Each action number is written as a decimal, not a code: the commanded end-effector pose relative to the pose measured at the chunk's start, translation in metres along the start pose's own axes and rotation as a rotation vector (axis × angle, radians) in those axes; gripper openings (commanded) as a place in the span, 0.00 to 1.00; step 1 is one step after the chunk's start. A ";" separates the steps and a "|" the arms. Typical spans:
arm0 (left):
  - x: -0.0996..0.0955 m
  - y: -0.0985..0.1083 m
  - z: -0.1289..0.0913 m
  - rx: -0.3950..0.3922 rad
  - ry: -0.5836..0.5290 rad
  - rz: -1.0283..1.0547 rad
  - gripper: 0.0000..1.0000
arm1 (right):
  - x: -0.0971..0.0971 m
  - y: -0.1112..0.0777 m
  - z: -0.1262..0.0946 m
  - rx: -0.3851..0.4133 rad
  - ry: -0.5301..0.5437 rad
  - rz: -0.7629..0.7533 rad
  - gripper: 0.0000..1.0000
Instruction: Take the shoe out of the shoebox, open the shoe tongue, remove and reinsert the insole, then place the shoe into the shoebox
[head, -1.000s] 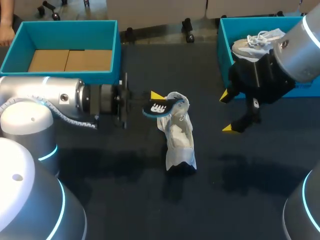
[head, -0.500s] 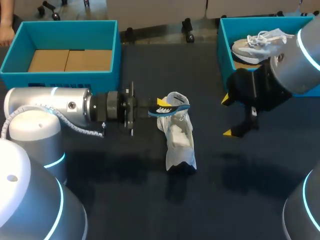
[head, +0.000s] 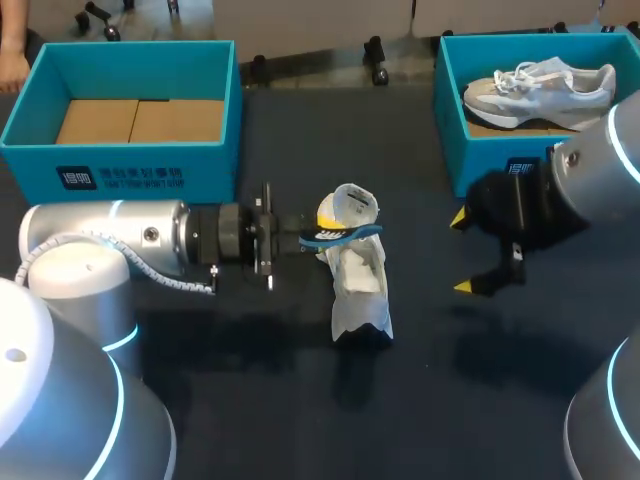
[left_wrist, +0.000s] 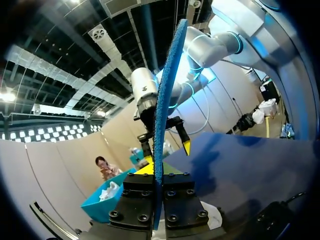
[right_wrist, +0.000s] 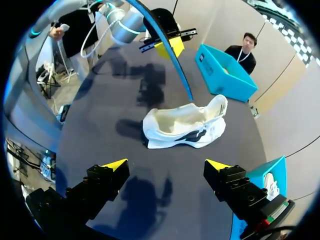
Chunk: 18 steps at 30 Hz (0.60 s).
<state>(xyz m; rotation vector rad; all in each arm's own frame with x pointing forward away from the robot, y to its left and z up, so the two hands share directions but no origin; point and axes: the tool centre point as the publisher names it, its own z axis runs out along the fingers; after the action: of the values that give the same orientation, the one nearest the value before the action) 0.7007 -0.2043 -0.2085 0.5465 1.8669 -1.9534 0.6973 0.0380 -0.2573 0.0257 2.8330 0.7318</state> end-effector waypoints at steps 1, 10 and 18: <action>0.004 0.002 0.003 -0.007 0.002 -0.004 0.00 | -0.006 -0.005 0.017 -0.025 0.010 -0.008 1.00; 0.011 0.005 0.003 -0.023 -0.013 -0.011 0.00 | -0.016 -0.012 0.033 -0.048 0.031 -0.027 1.00; 0.018 0.006 0.006 -0.030 -0.010 -0.013 0.00 | -0.035 -0.014 0.042 -0.052 0.033 -0.056 1.00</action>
<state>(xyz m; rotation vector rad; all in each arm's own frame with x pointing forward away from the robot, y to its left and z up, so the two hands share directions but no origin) 0.6903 -0.2077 -0.2214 0.5198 1.8945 -1.9339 0.7282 0.0388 -0.2887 -0.0646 2.8161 0.7974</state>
